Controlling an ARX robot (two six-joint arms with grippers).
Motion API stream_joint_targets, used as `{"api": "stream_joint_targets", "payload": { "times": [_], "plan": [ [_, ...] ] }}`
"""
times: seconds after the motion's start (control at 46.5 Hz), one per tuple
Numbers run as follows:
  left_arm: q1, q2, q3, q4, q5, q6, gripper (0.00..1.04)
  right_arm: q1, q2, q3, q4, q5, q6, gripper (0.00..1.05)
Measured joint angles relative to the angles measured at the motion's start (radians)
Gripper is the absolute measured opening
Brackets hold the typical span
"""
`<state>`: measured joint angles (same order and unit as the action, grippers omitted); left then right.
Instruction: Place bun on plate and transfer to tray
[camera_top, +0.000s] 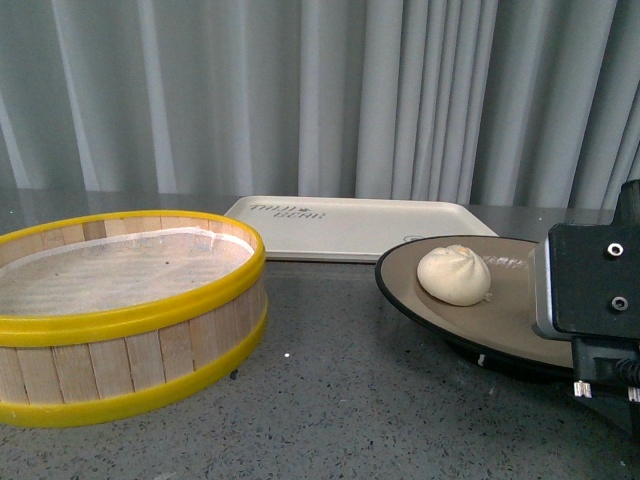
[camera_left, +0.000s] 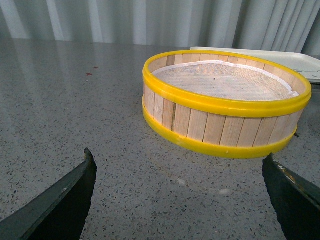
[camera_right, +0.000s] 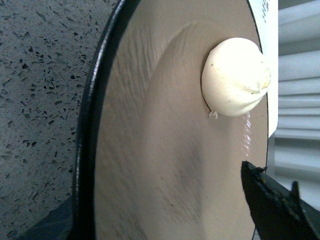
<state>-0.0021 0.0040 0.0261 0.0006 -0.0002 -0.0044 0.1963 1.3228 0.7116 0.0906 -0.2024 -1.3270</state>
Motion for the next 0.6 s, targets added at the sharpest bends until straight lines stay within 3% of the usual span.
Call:
{"api": "stream_joint_targets", "payload": {
  "times": [0.366,0.602],
  "plan": [
    [0.0,0.0,0.0,0.0,0.0,0.0,0.98,0.053,0.035,-0.006,0.02,-0.005,0.019,0.05],
    [0.0,0.0,0.0,0.0,0.0,0.0,0.98,0.061,0.029,-0.005,0.056,0.014,-0.01,0.03]
  ]
}}
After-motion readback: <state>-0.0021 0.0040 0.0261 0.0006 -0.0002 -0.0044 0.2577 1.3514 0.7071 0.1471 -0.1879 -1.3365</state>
